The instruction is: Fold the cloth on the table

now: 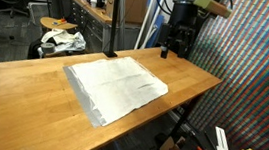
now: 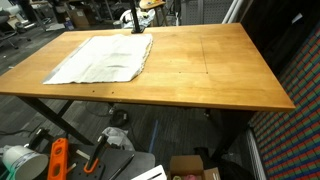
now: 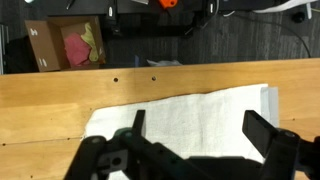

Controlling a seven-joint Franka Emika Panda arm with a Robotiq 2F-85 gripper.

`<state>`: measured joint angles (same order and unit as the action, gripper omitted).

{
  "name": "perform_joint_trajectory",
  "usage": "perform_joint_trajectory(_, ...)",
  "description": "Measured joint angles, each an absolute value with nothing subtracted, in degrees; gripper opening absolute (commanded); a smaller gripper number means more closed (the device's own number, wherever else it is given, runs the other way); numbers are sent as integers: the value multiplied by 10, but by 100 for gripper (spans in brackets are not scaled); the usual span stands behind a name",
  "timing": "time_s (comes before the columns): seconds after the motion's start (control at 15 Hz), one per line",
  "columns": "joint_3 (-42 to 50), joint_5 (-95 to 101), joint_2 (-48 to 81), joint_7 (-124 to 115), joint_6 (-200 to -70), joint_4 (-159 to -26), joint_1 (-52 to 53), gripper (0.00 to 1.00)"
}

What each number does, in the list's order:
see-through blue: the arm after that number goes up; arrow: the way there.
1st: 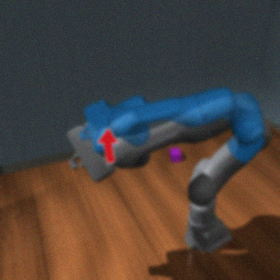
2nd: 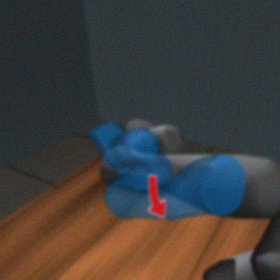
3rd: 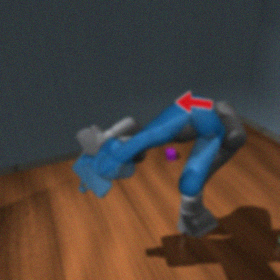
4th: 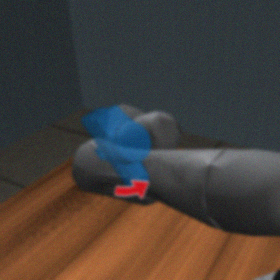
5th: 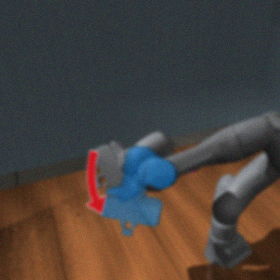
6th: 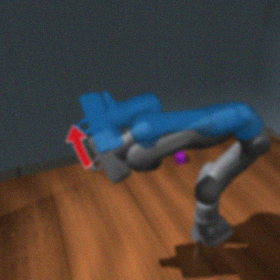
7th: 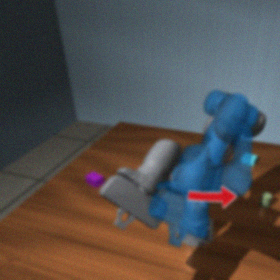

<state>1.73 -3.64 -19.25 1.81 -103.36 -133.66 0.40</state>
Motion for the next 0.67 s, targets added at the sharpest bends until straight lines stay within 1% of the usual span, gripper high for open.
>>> perform_joint_trajectory(0.2,30,-48,-131,18,-1100,-1331,-4,100)
perform_joint_trajectory(0.67,52,-48,-20,26,-1166,-1309,-38,100)
